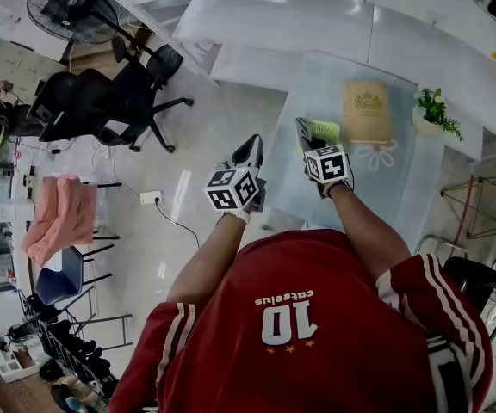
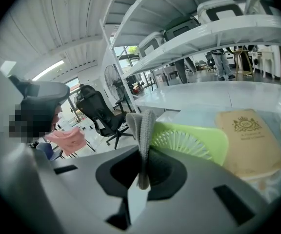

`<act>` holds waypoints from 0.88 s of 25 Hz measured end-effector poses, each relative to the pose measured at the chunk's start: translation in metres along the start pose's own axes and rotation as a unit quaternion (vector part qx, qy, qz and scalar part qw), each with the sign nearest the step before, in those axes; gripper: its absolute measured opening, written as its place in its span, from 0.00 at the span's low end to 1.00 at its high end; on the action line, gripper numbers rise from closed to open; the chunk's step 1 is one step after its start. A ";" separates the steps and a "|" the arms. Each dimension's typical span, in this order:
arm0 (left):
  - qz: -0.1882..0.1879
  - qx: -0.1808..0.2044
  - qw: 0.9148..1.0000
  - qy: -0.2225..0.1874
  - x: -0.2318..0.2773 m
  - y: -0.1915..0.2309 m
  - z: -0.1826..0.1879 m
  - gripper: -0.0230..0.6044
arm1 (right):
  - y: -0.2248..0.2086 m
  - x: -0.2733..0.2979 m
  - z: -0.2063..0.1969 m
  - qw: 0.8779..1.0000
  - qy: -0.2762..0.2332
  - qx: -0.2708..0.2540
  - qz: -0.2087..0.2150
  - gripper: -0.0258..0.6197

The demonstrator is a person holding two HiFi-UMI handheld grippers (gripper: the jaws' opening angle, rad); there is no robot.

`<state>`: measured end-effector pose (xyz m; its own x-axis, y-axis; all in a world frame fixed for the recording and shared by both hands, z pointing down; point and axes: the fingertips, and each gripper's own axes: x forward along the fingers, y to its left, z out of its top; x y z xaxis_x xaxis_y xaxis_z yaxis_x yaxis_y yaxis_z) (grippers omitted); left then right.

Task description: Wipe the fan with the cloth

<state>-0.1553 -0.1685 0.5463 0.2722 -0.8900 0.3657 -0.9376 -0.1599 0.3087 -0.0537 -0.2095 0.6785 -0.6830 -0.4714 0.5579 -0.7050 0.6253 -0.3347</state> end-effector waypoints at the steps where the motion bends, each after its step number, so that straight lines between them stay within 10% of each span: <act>1: 0.002 0.001 1.000 0.001 0.001 0.000 0.000 0.05 | -0.001 0.000 0.000 1.000 -0.002 0.003 0.000 0.07; 22: -0.017 0.007 1.000 0.014 0.021 -0.024 -0.012 0.05 | -0.030 -0.029 -0.004 0.999 -0.013 0.032 -0.031 0.07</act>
<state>-0.1247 -0.1788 0.5573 0.3090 -0.8719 0.3800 -0.9307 -0.1949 0.3096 -0.0118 -0.2119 0.6753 -0.6409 -0.5245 0.5604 -0.7569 0.5534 -0.3476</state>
